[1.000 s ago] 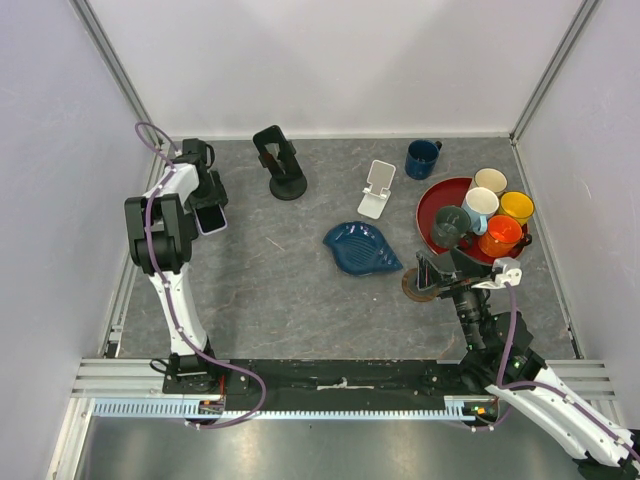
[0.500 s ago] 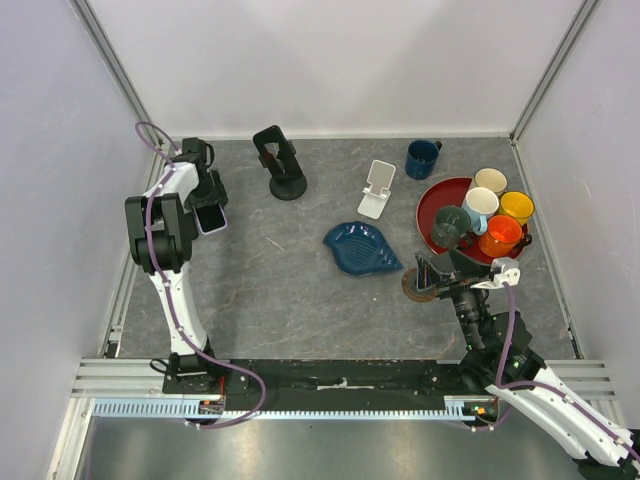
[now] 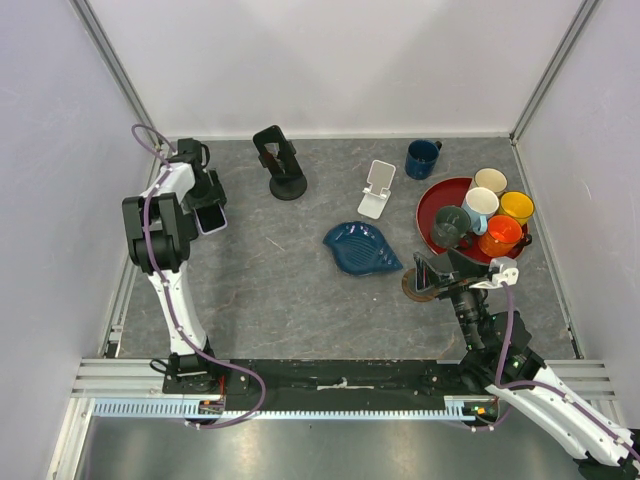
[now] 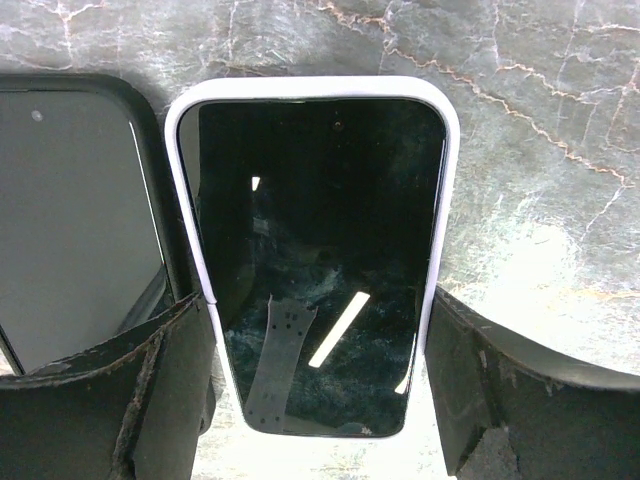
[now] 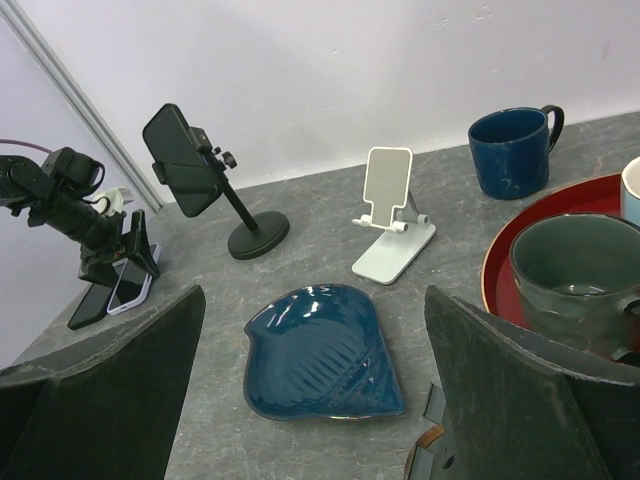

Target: Remove the phone from the phone stand

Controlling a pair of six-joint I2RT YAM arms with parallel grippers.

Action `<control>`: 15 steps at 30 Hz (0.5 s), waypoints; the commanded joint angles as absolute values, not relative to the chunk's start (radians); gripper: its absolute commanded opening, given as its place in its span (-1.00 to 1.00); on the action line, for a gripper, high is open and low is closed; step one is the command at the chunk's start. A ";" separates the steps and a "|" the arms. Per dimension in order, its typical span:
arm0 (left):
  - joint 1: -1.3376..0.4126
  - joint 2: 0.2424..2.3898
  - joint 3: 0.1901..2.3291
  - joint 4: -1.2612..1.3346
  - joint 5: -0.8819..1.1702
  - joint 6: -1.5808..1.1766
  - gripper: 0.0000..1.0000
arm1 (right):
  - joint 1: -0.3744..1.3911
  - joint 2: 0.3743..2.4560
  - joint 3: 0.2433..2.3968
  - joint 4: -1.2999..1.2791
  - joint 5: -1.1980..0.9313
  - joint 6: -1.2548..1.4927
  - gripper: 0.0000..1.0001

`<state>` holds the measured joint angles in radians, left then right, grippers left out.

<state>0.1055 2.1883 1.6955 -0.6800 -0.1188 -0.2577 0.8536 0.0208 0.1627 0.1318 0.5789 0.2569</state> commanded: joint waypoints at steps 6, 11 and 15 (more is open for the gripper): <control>0.126 2.192 1.689 -0.699 -0.041 -0.222 0.55 | 0.856 0.018 0.158 0.129 0.565 0.255 0.96; 0.126 2.184 1.681 -0.703 -0.069 -0.209 0.67 | 0.854 0.018 0.160 0.129 0.564 0.255 0.96; 0.124 2.181 1.671 -0.703 -0.077 -0.198 0.75 | 0.854 0.017 0.160 0.127 0.566 0.255 0.96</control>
<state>0.1184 2.1891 1.6947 -0.6796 -0.0944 -0.2401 0.8536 0.0208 0.1627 0.1310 0.5732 0.2569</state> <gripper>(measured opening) 0.867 0.982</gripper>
